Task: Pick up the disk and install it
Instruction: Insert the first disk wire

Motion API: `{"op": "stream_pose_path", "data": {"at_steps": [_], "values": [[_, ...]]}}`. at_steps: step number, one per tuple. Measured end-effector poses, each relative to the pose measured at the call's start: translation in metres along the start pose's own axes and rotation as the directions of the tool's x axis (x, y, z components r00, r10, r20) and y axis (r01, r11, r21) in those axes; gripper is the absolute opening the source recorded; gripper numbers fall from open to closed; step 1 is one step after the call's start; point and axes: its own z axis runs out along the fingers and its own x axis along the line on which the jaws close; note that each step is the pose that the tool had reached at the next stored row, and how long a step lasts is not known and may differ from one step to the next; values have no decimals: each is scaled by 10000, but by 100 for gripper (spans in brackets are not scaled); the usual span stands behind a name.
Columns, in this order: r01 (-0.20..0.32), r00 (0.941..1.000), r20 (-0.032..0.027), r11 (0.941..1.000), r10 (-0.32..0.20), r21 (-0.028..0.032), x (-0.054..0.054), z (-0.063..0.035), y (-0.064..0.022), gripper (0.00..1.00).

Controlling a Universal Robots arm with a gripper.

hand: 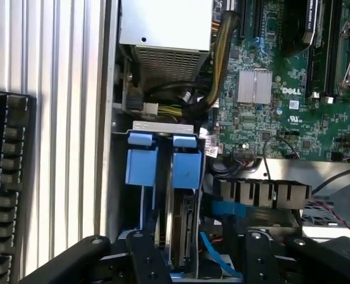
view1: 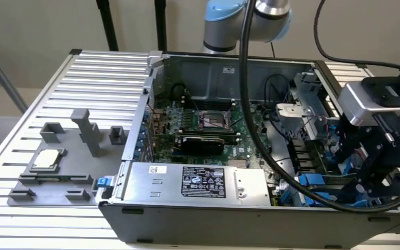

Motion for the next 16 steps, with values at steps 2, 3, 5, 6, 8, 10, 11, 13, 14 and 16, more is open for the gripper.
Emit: {"op": "stream_pose_path", "data": {"at_steps": [2,3,5,6,8,10,11,13,14,16], "values": [[0,10000,40,10000,0,2,70,-5,3,100],[0,10000,87,10000,0,3,98,-6,4,100],[1,9999,142,10000,-2,4,129,-9,4,100],[2,9998,187,10000,-2,6,137,-9,5,100],[3,9997,264,10000,-4,9,151,-10,0,100],[5,9991,416,10000,-5,13,161,-11,-14,100],[9,9987,511,10000,-9,17,164,-13,-24,100],[22,9977,683,10000,-23,22,166,-17,-43,100],[33,9970,772,10000,-34,24,167,-20,-56,100],[65,9957,924,10000,-67,28,168,-26,-92,100]]}}
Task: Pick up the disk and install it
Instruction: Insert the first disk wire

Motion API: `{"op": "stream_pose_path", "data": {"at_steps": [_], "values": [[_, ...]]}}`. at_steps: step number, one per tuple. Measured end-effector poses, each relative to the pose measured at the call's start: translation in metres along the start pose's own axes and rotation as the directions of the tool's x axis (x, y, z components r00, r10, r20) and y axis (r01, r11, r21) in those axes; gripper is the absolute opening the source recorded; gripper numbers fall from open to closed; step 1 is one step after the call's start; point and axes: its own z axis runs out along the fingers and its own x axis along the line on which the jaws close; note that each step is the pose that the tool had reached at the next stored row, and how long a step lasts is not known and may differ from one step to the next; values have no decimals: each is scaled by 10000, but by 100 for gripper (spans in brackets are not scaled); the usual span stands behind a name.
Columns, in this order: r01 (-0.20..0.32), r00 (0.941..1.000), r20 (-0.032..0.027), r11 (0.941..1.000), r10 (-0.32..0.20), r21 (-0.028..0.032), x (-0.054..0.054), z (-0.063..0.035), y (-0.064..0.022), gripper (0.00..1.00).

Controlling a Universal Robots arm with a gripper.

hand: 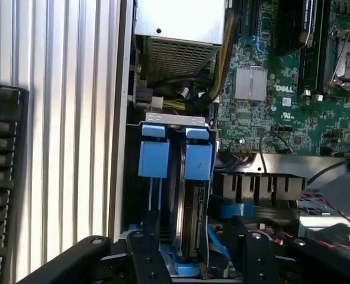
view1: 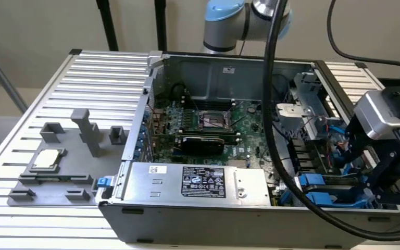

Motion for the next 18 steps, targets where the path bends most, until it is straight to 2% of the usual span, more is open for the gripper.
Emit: {"op": "stream_pose_path", "data": {"at_steps": [2,5,13,15,18], "values": [[51,9999,107,10000,-51,-4,2,-1,-41,100],[159,9997,165,9999,-158,-17,5,-2,-82,100],[714,9973,176,9974,-713,-53,7,2,-121,100],[833,9964,170,9965,-833,-27,8,7,-126,100],[1022,9946,157,9948,-1023,43,10,23,-133,100]]}}
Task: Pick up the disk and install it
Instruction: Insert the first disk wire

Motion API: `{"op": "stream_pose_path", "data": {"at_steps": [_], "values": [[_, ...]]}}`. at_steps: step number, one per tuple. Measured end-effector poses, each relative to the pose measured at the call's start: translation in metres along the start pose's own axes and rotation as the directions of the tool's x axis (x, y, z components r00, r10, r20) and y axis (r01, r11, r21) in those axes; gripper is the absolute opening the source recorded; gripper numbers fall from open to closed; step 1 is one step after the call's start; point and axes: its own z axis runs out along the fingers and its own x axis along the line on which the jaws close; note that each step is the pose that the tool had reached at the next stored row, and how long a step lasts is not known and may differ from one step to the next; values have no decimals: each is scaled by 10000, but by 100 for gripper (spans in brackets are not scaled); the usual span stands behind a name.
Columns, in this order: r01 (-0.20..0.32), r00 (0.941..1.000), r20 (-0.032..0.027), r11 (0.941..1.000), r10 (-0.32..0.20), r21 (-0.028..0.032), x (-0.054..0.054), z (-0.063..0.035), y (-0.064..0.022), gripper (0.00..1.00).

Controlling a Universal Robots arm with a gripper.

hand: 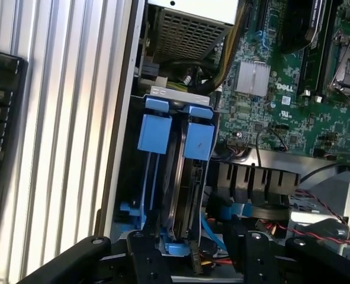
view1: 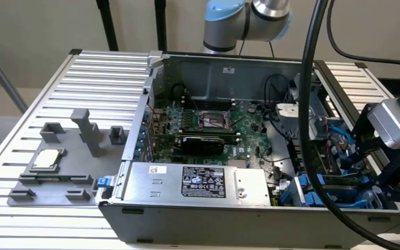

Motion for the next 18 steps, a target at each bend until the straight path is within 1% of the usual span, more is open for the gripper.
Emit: {"op": "stream_pose_path", "data": {"at_steps": [3,4,8,9,10,12,16,18], "values": [[185,9998,-13,9998,-184,75,4,16,-4,100],[246,9997,-21,9996,-246,111,5,22,-4,100],[461,9989,-48,9985,-459,311,8,37,-6,100],[486,9988,-48,9982,-485,348,8,39,-7,100],[504,9987,-46,9980,-503,372,8,41,-7,100],[526,9986,-48,9978,-524,392,9,43,-7,100],[539,9985,-5,9977,-539,408,8,44,-6,100],[542,9985,3,9977,-542,409,8,44,-6,100]]}}
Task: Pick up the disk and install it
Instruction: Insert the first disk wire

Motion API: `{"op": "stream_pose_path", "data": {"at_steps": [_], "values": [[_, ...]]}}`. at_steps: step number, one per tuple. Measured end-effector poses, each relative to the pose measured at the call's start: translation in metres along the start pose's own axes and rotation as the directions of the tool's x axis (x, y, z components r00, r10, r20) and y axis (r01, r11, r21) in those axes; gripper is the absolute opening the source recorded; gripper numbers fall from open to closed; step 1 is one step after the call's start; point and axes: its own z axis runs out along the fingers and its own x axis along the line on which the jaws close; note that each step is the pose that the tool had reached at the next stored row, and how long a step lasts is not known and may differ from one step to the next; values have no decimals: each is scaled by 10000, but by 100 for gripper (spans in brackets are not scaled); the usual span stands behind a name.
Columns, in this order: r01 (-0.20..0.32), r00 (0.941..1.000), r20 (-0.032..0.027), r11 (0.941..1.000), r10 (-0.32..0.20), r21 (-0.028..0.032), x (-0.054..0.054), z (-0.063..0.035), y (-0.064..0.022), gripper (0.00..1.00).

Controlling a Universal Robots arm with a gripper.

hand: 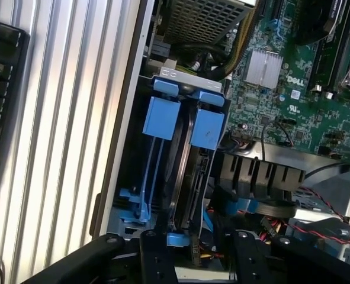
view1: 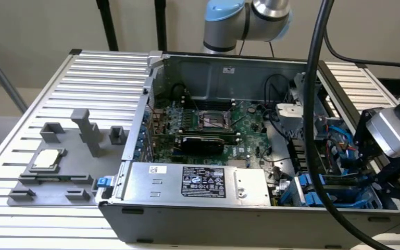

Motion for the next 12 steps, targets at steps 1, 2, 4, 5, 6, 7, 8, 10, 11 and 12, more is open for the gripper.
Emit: {"op": "stream_pose_path", "data": {"at_steps": [1,2,4,5,6,7,8,10,11,12], "values": [[3,10000,2,10000,-3,0,0,0,0,100],[5,10000,2,10000,-5,-1,0,0,0,100],[6,10000,3,10000,-6,-1,0,-1,0,100],[7,10000,3,10000,-7,-1,0,-3,0,100],[7,10000,4,10000,-7,-1,0,-7,0,100],[7,10000,5,10000,-7,-1,-1,-11,-1,100],[7,10000,7,10000,-7,0,-2,-16,-1,100],[8,10000,8,10000,-8,0,-4,-25,-1,100],[8,10000,8,10000,-8,0,-4,-25,-1,100],[8,10000,10,10000,-8,0,-4,-25,-1,100]]}}
